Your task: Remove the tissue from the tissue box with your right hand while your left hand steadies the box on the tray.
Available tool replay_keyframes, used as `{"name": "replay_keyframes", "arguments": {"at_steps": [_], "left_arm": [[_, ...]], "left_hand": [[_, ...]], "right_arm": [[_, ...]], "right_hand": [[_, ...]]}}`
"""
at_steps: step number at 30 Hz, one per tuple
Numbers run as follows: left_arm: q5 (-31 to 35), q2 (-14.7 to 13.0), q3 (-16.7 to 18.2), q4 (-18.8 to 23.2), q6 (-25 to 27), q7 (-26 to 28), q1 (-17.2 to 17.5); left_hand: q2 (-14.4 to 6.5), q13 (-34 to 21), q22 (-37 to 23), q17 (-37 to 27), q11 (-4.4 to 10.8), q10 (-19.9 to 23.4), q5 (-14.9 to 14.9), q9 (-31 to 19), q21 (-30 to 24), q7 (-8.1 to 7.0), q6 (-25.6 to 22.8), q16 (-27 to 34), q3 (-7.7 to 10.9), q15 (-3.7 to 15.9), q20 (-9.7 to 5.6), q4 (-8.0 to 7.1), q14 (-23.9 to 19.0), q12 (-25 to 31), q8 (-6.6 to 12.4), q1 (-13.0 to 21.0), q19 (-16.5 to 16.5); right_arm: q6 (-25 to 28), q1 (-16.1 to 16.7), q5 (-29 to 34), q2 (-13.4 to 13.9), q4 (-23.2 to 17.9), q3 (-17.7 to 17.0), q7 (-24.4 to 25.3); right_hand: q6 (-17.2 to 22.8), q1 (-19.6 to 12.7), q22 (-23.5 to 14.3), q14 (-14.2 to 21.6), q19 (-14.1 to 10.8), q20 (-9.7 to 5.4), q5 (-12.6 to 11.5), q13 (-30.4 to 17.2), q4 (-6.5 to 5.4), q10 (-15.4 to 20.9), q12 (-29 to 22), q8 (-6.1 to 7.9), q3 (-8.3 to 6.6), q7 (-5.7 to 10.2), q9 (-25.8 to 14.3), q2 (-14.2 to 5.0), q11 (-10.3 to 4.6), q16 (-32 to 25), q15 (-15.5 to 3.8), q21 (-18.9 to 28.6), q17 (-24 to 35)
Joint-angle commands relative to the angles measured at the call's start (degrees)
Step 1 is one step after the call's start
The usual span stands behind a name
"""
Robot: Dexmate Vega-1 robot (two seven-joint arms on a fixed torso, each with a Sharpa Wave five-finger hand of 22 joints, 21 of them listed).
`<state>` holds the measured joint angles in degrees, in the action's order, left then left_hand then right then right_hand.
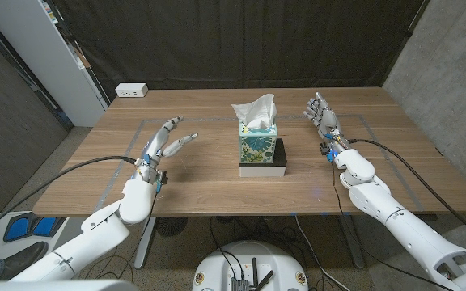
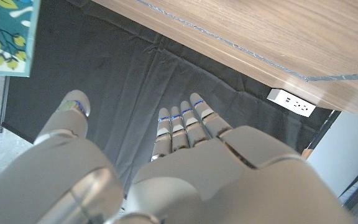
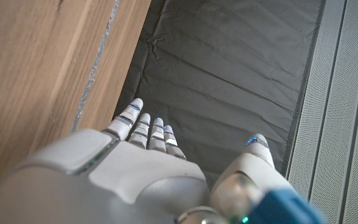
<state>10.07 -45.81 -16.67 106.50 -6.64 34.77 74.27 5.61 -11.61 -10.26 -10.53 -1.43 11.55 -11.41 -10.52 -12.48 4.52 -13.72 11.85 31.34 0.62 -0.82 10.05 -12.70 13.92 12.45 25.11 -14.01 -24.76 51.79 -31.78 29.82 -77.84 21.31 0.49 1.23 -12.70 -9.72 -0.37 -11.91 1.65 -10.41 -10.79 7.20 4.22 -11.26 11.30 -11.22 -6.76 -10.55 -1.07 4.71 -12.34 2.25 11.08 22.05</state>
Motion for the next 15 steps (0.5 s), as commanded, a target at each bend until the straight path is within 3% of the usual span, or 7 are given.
{"name": "replay_keyframes", "arguments": {"at_steps": [1, 3, 10, 12, 15], "left_arm": [[1.41, -0.87, 2.95, 4.43, -2.07, -0.17, 7.02], [3.51, -0.81, 3.58, 5.21, -0.66, 0.98, 7.97], [1.56, 0.01, 3.54, 1.46, -6.87, -1.06, 6.37], [-0.25, 0.74, 2.46, -3.25, -14.76, -1.88, 3.99], [-1.16, 0.87, 2.18, -5.05, -17.67, -4.02, 2.58]], "left_hand": [[0.26, -0.1, -0.24, -0.14, -0.13, 0.21, 0.05, -0.18, 0.01, 0.28, -0.23, -0.05, 0.02, -0.41, 0.26, -0.37, -0.37, -0.07, -0.12, 0.36, -0.03], [0.3, -0.1, -0.25, -0.14, -0.1, 0.34, 0.06, -0.19, 0.0, 0.35, -0.38, -0.05, -0.04, -0.44, 0.31, -0.4, -0.42, -0.04, -0.11, 0.32, -0.08], [0.43, -0.13, -0.26, -0.16, -0.07, 0.36, 0.07, -0.2, -0.11, 0.28, -0.21, 0.09, -0.18, -0.36, 0.5, -0.43, -0.92, -0.11, -0.3, 0.3, -0.49], [0.53, -0.15, -0.27, -0.18, -0.19, 0.6, 0.07, -0.23, -0.28, 0.33, -0.52, 0.19, -0.24, -0.32, 0.52, -0.38, -1.29, -0.05, -0.22, 0.38, -1.03], [1.04, -0.21, -0.27, -0.21, 0.01, 0.64, 0.07, -0.32, -0.77, 0.37, -0.49, 0.31, -0.34, 0.02, 0.42, -0.04, -1.86, -0.12, -0.22, 0.93, -2.54]], "right_arm": [[0.66, 0.44, -0.73, 0.05, -0.66, -0.2, -0.02], [0.85, 0.61, 0.11, 0.18, -1.0, -0.1, 0.88], [1.03, 0.6, 0.47, 0.08, -1.15, 0.15, 1.16], [1.37, 0.73, 0.55, 0.27, -1.61, 0.26, 1.17], [1.19, 0.81, 0.66, 0.33, -1.67, 0.36, 0.99]], "right_hand": [[0.5, 0.47, -0.3, 0.41, -0.64, 0.18, -0.04, -0.2, 0.28, 0.02, -0.36, 0.1, -0.14, -0.31, -0.06, -0.06, -0.03, -0.36, -0.04, 0.35, 0.15], [0.52, 0.48, -0.3, 0.42, -0.72, 0.23, -0.04, -0.2, 0.28, 0.03, -0.35, 0.09, -0.14, -0.32, -0.06, -0.07, -0.01, -0.36, -0.06, 0.38, 0.14], [0.6, 0.48, -0.3, 0.48, -0.9, 0.26, -0.04, -0.21, 0.31, 0.2, -0.38, 0.1, -0.15, -0.32, -0.06, -0.1, 0.04, -0.38, -0.01, 0.42, 0.09], [0.61, 0.48, -0.3, 0.56, -0.89, 0.3, -0.04, -0.21, 0.31, 0.18, -0.37, 0.1, -0.15, -0.35, -0.06, -0.11, 0.02, -0.41, -0.06, 0.41, 0.08], [0.56, 0.48, -0.3, 0.45, -0.85, 0.25, -0.04, -0.21, 0.33, 0.13, -0.33, 0.07, -0.15, -0.28, -0.06, -0.12, 0.03, -0.36, 0.11, 0.38, 0.06]]}}
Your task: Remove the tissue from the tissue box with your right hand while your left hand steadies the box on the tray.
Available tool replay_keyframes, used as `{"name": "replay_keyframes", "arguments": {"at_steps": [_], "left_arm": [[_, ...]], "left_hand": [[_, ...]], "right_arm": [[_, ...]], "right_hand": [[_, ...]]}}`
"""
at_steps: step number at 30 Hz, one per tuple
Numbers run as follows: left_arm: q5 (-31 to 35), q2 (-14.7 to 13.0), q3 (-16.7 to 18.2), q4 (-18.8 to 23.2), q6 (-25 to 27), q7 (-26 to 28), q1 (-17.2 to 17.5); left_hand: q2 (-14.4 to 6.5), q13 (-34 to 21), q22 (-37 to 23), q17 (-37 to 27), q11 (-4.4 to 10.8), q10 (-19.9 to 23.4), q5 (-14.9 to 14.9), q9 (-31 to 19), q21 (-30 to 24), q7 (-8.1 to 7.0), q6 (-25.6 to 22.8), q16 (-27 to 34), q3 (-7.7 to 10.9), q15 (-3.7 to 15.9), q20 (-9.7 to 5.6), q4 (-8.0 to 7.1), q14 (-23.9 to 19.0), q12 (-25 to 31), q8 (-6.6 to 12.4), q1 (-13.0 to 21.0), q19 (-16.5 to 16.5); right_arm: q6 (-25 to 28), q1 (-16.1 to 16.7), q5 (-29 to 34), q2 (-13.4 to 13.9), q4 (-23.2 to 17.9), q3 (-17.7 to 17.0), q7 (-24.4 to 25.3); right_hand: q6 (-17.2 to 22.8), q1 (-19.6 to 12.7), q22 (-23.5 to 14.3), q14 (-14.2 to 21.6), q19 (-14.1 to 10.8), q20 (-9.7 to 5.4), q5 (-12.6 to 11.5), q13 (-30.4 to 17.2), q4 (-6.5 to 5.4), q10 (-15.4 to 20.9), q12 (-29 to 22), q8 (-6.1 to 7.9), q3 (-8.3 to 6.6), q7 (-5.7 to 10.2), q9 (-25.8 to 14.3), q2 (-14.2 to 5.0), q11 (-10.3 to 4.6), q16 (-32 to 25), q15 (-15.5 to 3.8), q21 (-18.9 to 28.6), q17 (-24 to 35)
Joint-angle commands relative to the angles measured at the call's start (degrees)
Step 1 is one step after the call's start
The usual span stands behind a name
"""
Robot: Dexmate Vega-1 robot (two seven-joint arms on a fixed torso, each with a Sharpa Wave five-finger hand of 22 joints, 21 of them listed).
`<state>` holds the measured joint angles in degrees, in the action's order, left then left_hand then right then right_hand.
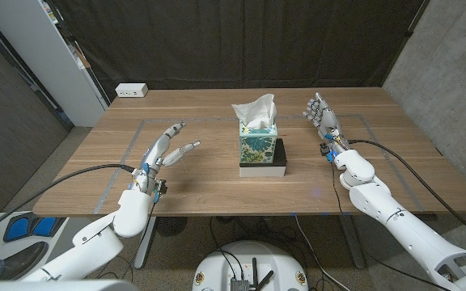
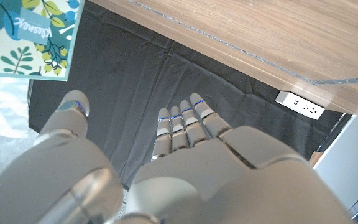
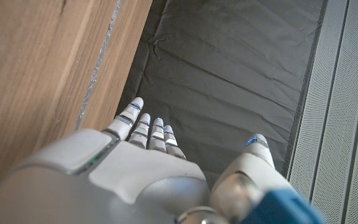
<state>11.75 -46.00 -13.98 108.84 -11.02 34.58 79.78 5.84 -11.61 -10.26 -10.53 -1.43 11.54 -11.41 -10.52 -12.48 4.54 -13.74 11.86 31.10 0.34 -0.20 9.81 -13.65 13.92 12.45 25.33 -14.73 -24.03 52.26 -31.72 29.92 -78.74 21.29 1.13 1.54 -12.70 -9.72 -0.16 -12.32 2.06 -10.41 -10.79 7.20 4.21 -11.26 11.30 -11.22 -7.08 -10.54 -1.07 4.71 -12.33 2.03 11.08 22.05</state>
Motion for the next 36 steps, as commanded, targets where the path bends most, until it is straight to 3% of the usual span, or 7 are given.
{"name": "replay_keyframes", "arguments": {"at_steps": [1, 6, 8, 13, 20, 26, 36], "left_arm": [[-3.34, 1.03, -0.64, -7.8, -13.83, -4.81, -3.36], [-8.15, 1.94, -1.11, -10.57, -18.5, -9.46, -5.48], [-4.57, 1.3, -0.83, -8.93, -16.06, -9.6, -5.75], [-6.03, 1.0, -1.61, -9.3, -16.59, -13.42, -6.61], [-9.4, 2.19, -3.22, -12.34, -20.21, -17.38, -8.92], [-10.74, 3.72, -4.04, -14.97, -23.84, -19.56, -11.48], [-11.28, 4.42, -6.07, -16.63, -24.43, -23.8, -14.4]], "left_hand": [[1.13, -0.25, -0.26, -0.21, 0.13, 0.67, 0.08, -0.35, -0.87, 0.28, -0.4, 0.33, -0.17, 0.48, -0.29, 0.36, -1.1, -0.14, -0.23, 0.96, -2.24], [2.55, -0.36, -0.18, -0.22, -0.17, 0.62, 0.28, -0.44, -1.17, 1.02, 0.36, 0.5, -0.81, 0.68, -0.22, 0.42, -2.11, -0.28, -0.55, 1.18, -3.73], [2.98, -0.43, -0.14, -0.22, -0.58, 0.2, 0.37, -0.47, -1.11, 1.23, 0.72, 0.34, -1.07, 0.4, -0.02, 0.37, -1.92, -0.46, -0.7, 1.13, -3.89], [3.84, -0.81, -0.03, -0.27, -1.68, -2.48, 0.64, -0.59, 0.07, 1.8, 3.99, -0.83, -2.11, -0.52, 0.57, 0.08, 0.61, -1.47, -1.7, 1.07, -2.33], [4.47, -1.72, 0.03, -0.44, -4.48, -12.64, 1.01, -0.72, 1.71, 4.11, 19.41, -1.6, -5.42, -2.61, 1.77, 0.1, 9.03, -3.18, -2.53, 0.85, 2.87], [4.5, -1.87, 0.08, -0.43, -3.98, -11.6, 1.1, -0.69, 1.34, 3.28, 16.11, -0.83, -6.22, -2.29, 1.72, 0.08, 8.13, -2.06, -0.65, 0.86, 2.38], [4.63, -1.95, 0.2, -0.35, -4.27, -12.99, 1.16, -0.66, 1.4, 3.8, 19.05, -1.12, -6.96, -2.57, 1.59, 0.24, 9.12, -2.28, -1.53, 1.16, 2.28]], "right_arm": [[0.51, 0.45, 0.66, 0.21, -0.9, 0.35, 0.6], [0.55, 0.91, 0.4, 0.13, -1.4, 0.21, 0.9], [0.82, 1.25, 0.83, 0.22, -2.04, 0.23, 1.65], [1.06, 1.77, 1.09, 0.32, -2.96, 0.18, 2.34], [1.62, 2.57, 1.42, 0.66, -4.23, 0.06, 3.24], [0.97, 2.91, 1.63, 0.35, -4.35, -0.06, 3.72], [0.19, 2.34, 1.96, -0.27, -2.93, 0.38, 3.16]], "right_hand": [[0.27, 0.48, -0.3, 0.22, -0.41, -0.13, -0.04, -0.21, 0.34, 0.0, -0.26, 0.07, -0.15, 0.08, -0.07, -0.13, -0.06, -0.35, 0.24, 0.36, 0.04], [0.06, 0.5, -0.3, 0.19, -0.3, -0.07, -0.04, -0.21, 0.35, -0.1, -0.21, -0.03, -0.15, 0.16, -0.07, -0.15, -0.13, -0.34, 0.38, 0.3, 0.0], [0.02, 0.51, -0.3, 0.18, -0.28, -0.02, -0.04, -0.21, 0.35, -0.13, -0.19, -0.05, -0.15, 0.19, -0.07, -0.16, -0.11, -0.33, 0.37, 0.29, -0.01], [0.01, 0.52, -0.3, 0.21, -0.21, 0.05, -0.04, -0.21, 0.36, -0.11, -0.18, -0.06, -0.15, 0.28, -0.07, -0.18, 0.0, -0.34, 0.41, 0.25, -0.05], [-0.03, 0.55, -0.3, 0.25, -0.2, 0.06, -0.04, -0.21, 0.38, -0.15, -0.15, -0.08, -0.14, 0.29, -0.07, -0.2, -0.07, -0.35, 0.44, 0.24, -0.09], [-0.09, 0.56, -0.3, 0.29, -0.19, 0.08, -0.04, -0.21, 0.39, -0.27, -0.09, -0.11, -0.14, 0.4, -0.07, -0.22, -0.09, -0.37, 0.48, 0.23, -0.12], [-0.2, 0.54, -0.3, 0.25, -0.1, 0.15, -0.03, -0.21, 0.47, -0.34, -0.06, -0.15, -0.13, 0.57, -0.07, -0.17, -0.13, -0.34, 0.6, 0.18, -0.18]]}}
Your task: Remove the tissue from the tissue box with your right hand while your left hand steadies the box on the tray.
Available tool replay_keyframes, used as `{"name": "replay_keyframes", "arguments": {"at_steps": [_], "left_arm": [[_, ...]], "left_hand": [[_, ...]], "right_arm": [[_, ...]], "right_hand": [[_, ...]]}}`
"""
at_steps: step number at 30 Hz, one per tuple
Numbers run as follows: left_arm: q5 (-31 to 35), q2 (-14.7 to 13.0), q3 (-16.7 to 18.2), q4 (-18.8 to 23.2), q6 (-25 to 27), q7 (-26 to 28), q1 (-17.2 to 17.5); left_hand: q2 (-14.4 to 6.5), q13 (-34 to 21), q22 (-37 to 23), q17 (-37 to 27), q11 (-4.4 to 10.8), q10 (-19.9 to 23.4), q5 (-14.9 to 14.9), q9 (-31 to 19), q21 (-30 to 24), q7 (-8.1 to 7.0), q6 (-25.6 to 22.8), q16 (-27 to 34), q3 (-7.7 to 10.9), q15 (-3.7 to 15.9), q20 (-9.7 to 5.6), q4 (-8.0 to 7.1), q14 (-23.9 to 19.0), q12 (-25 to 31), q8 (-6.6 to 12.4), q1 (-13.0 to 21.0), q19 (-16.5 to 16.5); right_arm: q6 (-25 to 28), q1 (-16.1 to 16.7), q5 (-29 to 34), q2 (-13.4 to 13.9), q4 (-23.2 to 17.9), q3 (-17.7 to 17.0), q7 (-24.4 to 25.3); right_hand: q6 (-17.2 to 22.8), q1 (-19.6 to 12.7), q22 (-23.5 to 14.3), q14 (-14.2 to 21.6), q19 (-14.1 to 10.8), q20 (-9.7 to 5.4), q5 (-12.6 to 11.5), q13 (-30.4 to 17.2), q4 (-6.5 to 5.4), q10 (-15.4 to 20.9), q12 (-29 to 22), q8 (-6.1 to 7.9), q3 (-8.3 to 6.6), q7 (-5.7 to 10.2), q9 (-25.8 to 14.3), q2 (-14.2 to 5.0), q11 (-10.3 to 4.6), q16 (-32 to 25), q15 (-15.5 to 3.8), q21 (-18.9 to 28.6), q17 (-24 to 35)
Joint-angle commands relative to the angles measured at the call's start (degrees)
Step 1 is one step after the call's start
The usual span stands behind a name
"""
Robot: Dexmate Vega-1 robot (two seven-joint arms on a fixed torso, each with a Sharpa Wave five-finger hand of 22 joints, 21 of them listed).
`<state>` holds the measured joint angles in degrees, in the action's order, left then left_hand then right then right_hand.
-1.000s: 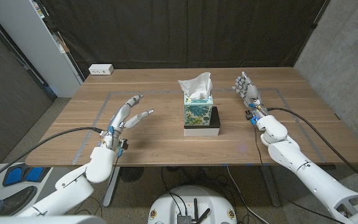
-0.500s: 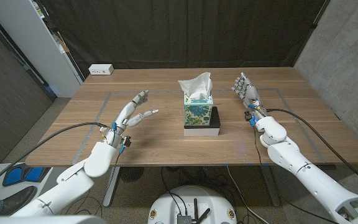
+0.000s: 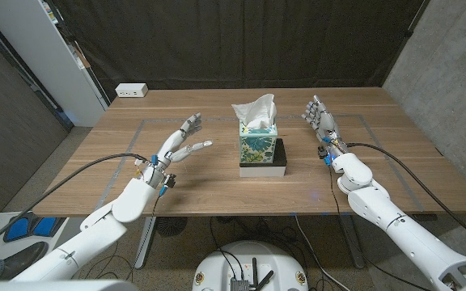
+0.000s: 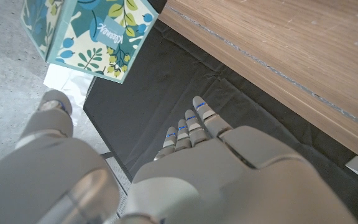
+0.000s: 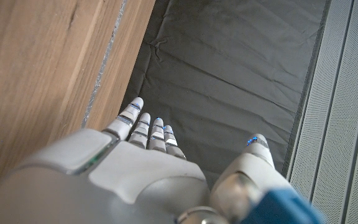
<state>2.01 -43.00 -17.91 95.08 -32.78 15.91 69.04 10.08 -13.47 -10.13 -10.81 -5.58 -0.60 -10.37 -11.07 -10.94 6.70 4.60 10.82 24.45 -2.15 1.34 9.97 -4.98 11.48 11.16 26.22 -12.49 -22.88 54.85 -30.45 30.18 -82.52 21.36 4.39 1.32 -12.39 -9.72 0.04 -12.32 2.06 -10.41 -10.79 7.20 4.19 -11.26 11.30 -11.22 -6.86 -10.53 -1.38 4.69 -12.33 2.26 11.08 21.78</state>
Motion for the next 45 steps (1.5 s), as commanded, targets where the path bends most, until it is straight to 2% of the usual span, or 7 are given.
{"name": "replay_keyframes", "arguments": {"at_steps": [1, 9, 10, 18, 31, 42, 45], "left_arm": [[-0.63, 1.35, -2.17, -2.49, -1.78, -5.03, -3.88], [-0.96, 2.21, -3.23, -3.35, -2.28, -6.11, -5.39], [-3.51, 2.49, -4.02, -4.28, -3.15, -8.18, -6.3], [-1.91, 3.25, -4.7, -5.14, -3.1, -8.23, -7.88], [-4.92, 5.07, -7.4, -9.49, -5.47, -12.22, -11.36], [-5.79, 6.22, -9.56, -12.82, -6.34, -15.43, -14.97], [-7.77, 5.96, -10.66, -13.71, -6.97, -18.65, -16.27]], "left_hand": [[0.41, -0.09, 0.08, -0.07, -0.13, -1.01, 0.12, -0.1, -0.06, 1.6, 0.84, -0.13, -0.36, -0.13, 0.13, 0.09, 0.64, 0.13, -0.24, 0.31, 0.22], [0.42, -0.12, 0.14, -0.03, -0.44, -1.67, 0.15, -0.1, 0.17, 1.81, 1.05, -0.26, -0.63, -0.36, 0.43, 0.15, 1.28, 0.04, -0.09, 0.54, 0.81], [0.42, -0.13, 0.14, -0.03, -0.41, -1.72, 0.15, -0.1, 0.18, 1.8, 1.03, -0.28, -0.65, -0.41, 0.45, 0.16, 1.36, 0.04, -0.07, 0.56, 0.84], [0.4, -0.15, 0.18, -0.01, -0.4, -1.61, 0.15, -0.12, -0.01, 1.85, 0.7, -0.07, -0.81, -0.48, 0.54, 0.22, 1.04, 0.21, 0.24, 0.83, 0.36], [0.43, -0.2, 0.24, 0.03, -0.36, -1.2, 0.18, -0.14, -0.1, 1.64, 0.29, 0.17, -1.1, -0.48, 0.76, 0.3, 0.57, 0.54, 0.61, 1.25, 0.01], [0.46, -0.26, 0.31, 0.11, -0.29, 0.75, 0.21, -0.17, -0.32, 1.79, -2.07, 0.79, -1.71, -0.21, 0.76, 0.29, -1.31, 1.48, 1.67, 1.89, -1.19], [0.46, -0.26, 0.31, 0.12, -0.19, 0.83, 0.22, -0.17, -0.34, 1.77, -2.19, 0.8, -1.77, -0.15, 0.71, 0.28, -1.4, 1.52, 1.71, 1.94, -1.31]], "right_arm": [[-1.1, -0.55, 0.78, -0.27, 0.96, 0.32, -0.6], [-3.11, -0.8, 1.34, -0.57, 1.79, -0.47, 0.11], [-4.13, -0.8, 0.49, -1.48, 2.68, -0.5, -0.38], [-5.5, -2.15, 0.28, -3.12, 5.36, -0.03, -1.08], [-3.57, -1.75, 1.06, -1.89, 3.26, 0.1, -0.31], [-4.37, -1.3, 0.98, -2.3, 3.41, -0.15, 0.18], [-4.76, -1.02, 0.85, -2.59, 3.39, -0.37, 0.6]], "right_hand": [[0.03, 0.22, -0.3, 0.08, -0.07, 0.16, -0.03, -0.21, 0.47, -0.33, -0.06, -0.15, -0.12, 0.34, -0.09, 0.14, -0.12, -0.36, 0.4, 0.16, 0.09], [0.27, 0.21, -0.3, 0.43, -0.01, 0.04, -0.01, -0.21, 0.56, -0.15, -0.11, -0.05, -0.08, 0.26, -0.09, 0.27, -0.24, -0.47, -0.1, 0.14, 0.01], [0.29, 0.22, -0.3, 0.4, 0.02, 0.0, -0.01, -0.21, 0.57, -0.15, -0.11, -0.04, -0.06, 0.17, -0.09, 0.29, -0.27, -0.46, -0.19, 0.13, 0.0], [0.19, 0.22, -0.3, 0.16, 0.13, -0.1, 0.0, -0.22, 0.64, -0.3, -0.05, -0.09, -0.02, 0.51, -0.09, 0.41, -0.37, -0.35, -0.16, 0.09, -0.07], [0.28, 0.15, -0.29, 0.12, 0.2, -0.04, 0.01, -0.22, 0.74, -0.3, -0.04, -0.05, 0.01, 0.45, -0.09, 0.55, -0.39, -0.32, -0.02, 0.07, -0.17], [0.15, 0.16, -0.3, 0.09, 0.31, 0.09, 0.01, -0.22, 0.77, -0.39, -0.01, -0.11, 0.03, 0.63, -0.1, 0.59, -0.44, -0.3, -0.03, 0.05, -0.24], [0.14, 0.16, -0.3, 0.09, 0.32, 0.1, 0.01, -0.22, 0.77, -0.46, 0.01, -0.12, 0.04, 0.64, -0.1, 0.6, -0.41, -0.31, -0.02, 0.05, -0.26]]}}
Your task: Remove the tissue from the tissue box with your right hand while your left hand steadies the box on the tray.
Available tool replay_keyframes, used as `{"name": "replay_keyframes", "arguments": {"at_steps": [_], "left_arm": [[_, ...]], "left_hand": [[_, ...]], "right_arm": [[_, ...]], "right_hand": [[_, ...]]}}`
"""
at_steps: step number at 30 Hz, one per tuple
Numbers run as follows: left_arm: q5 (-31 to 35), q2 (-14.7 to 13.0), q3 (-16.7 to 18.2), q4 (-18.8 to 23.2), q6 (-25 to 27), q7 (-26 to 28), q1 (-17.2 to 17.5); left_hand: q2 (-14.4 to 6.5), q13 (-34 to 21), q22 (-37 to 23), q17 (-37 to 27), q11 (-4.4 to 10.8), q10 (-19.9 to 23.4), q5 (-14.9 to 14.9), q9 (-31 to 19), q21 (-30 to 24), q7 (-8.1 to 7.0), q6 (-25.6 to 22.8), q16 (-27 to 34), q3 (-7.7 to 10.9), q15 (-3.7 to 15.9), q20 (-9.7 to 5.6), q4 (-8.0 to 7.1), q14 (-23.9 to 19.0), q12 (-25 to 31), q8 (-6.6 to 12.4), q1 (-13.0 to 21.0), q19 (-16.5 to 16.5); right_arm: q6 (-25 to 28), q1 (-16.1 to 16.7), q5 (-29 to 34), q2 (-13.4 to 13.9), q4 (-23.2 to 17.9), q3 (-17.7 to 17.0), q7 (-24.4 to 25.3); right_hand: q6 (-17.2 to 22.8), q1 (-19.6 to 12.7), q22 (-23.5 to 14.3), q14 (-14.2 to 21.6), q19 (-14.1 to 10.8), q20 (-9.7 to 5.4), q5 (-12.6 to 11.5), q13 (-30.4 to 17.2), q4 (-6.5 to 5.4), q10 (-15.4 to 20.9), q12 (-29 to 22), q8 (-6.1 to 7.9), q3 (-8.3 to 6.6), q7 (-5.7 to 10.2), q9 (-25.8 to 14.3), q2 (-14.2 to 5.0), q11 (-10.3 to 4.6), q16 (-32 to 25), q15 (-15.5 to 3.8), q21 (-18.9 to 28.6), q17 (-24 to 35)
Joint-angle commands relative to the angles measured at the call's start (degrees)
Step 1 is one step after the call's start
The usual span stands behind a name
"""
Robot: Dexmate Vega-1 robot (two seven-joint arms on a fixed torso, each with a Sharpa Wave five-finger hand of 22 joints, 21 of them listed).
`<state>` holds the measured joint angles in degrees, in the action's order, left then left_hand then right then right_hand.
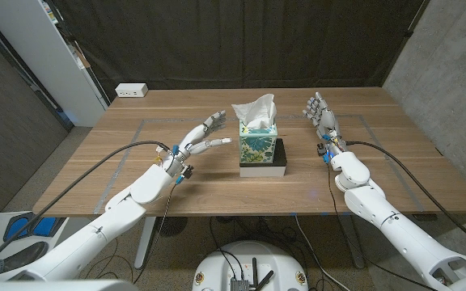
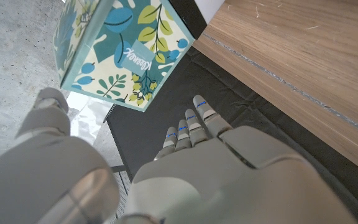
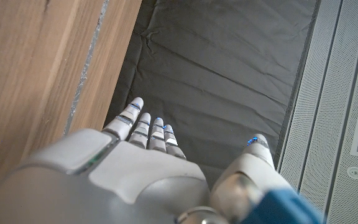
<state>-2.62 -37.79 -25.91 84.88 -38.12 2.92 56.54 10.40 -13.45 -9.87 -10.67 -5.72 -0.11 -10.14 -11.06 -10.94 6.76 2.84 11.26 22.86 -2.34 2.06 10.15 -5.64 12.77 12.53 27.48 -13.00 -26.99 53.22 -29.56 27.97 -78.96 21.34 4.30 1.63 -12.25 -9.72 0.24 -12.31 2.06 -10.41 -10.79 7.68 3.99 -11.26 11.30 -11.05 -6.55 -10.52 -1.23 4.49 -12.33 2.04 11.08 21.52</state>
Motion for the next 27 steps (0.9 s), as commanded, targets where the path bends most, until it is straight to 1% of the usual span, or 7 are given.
{"name": "replay_keyframes", "arguments": {"at_steps": [1, 3, 10, 11, 12, 17, 27], "left_arm": [[-2.21, 1.02, -2.43, -3.34, -1.71, -4.52, -3.4], [-2.24, 0.51, -2.73, -3.29, -1.49, -5.55, -3.81], [-0.96, 0.25, -3.05, -3.11, -0.85, -5.54, -4.22], [-0.9, 0.48, -2.87, -2.9, -0.72, -4.85, -3.87], [1.75, 0.33, -2.48, -2.44, -0.09, -3.06, -3.77], [0.47, 0.99, -3.14, -3.46, -1.94, -3.87, -4.16], [0.71, 1.73, -4.14, -4.51, -1.77, -4.65, -5.49]], "left_hand": [[0.13, -0.28, 0.05, -0.02, -0.02, 0.34, -0.01, -0.18, -0.37, 1.69, -0.41, 0.36, -0.21, 0.08, -0.03, 0.11, -0.8, 0.23, 0.33, 0.7, -0.9], [0.13, -0.29, 0.06, -0.01, -0.15, 0.45, 0.0, -0.19, -0.37, 1.66, -0.51, 0.39, -0.27, 0.06, -0.09, 0.1, -0.94, 0.28, 0.36, 0.75, -1.0], [0.13, -0.3, 0.06, 0.0, -0.06, 0.46, -0.02, -0.19, -0.23, 1.76, -0.35, 0.31, -0.4, 0.05, -0.03, 0.09, -0.9, 0.29, 0.27, 0.84, -0.8], [0.14, -0.3, 0.07, 0.01, -0.21, 0.21, -0.02, -0.19, -0.15, 1.76, -0.31, 0.25, -0.46, -0.01, -0.03, 0.08, -0.79, 0.2, 0.25, 0.86, -0.62], [0.13, -0.31, 0.07, 0.01, -0.06, 0.01, -0.04, -0.19, -0.07, 1.75, -0.16, 0.13, -0.53, -0.14, 0.06, 0.07, -0.54, 0.13, 0.17, 0.9, -0.48], [0.08, -0.33, 0.07, 0.02, -0.09, -0.31, -0.06, -0.19, 0.06, 1.79, 0.12, 0.01, -0.66, -0.17, 0.23, 0.06, -0.34, 0.03, 0.04, 1.04, -0.2], [-0.02, -0.35, 0.07, 0.03, -0.11, -0.33, -0.11, -0.19, 0.08, 1.69, 0.33, -0.09, -0.76, -0.16, 0.18, 0.07, -0.16, 0.06, -0.06, 1.31, -0.18]], "right_arm": [[-0.6, 0.75, 0.13, -0.35, -0.3, -0.36, 0.93], [-0.54, 0.91, 0.1, -0.41, -0.36, -0.35, 1.07], [-0.61, 1.08, -0.07, -0.52, -0.52, -0.33, 0.99], [-0.36, 1.2, 0.35, -0.36, -0.79, -0.31, 1.43], [-0.42, 1.34, 0.0, -0.32, -0.76, -0.36, 1.11], [0.02, 2.05, 0.17, -0.06, -1.53, -0.55, 1.87], [-0.13, 3.09, 0.05, 0.4, -2.75, -1.13, 2.36]], "right_hand": [[-0.18, 0.02, -0.3, -0.12, 0.34, 0.11, 0.01, -0.22, 0.29, -0.27, 0.02, -0.12, -0.13, 0.32, -0.11, 0.46, -0.24, -0.3, 0.18, 0.04, -0.01], [-0.19, 0.02, -0.3, -0.14, 0.34, 0.1, 0.01, -0.22, 0.29, -0.3, 0.03, -0.12, -0.13, 0.31, -0.11, 0.46, -0.26, -0.29, 0.18, 0.05, -0.02], [-0.13, 0.03, -0.3, -0.19, 0.41, 0.21, 0.01, -0.22, 0.3, -0.34, 0.03, -0.09, -0.12, 0.44, -0.11, 0.48, -0.24, -0.28, 0.27, 0.03, -0.06], [-0.12, 0.03, -0.3, -0.19, 0.42, 0.22, 0.01, -0.22, 0.3, -0.36, 0.04, -0.09, -0.12, 0.45, -0.11, 0.48, -0.21, -0.28, 0.26, 0.03, -0.06], [-0.14, 0.03, -0.3, -0.22, 0.42, 0.21, 0.01, -0.22, 0.31, -0.34, 0.03, -0.1, -0.12, 0.47, -0.11, 0.48, -0.26, -0.26, 0.31, 0.04, -0.07], [-0.15, 0.03, -0.3, -0.15, 0.46, 0.24, 0.01, -0.22, 0.31, -0.29, 0.01, -0.1, -0.11, 0.38, -0.11, 0.48, -0.21, -0.3, 0.42, 0.03, -0.11], [-0.36, 0.05, -0.31, -0.06, 0.45, 0.24, 0.01, -0.21, 0.31, -0.37, 0.03, -0.18, -0.1, 0.48, -0.11, 0.48, -0.23, -0.34, 0.44, 0.06, -0.16]]}}
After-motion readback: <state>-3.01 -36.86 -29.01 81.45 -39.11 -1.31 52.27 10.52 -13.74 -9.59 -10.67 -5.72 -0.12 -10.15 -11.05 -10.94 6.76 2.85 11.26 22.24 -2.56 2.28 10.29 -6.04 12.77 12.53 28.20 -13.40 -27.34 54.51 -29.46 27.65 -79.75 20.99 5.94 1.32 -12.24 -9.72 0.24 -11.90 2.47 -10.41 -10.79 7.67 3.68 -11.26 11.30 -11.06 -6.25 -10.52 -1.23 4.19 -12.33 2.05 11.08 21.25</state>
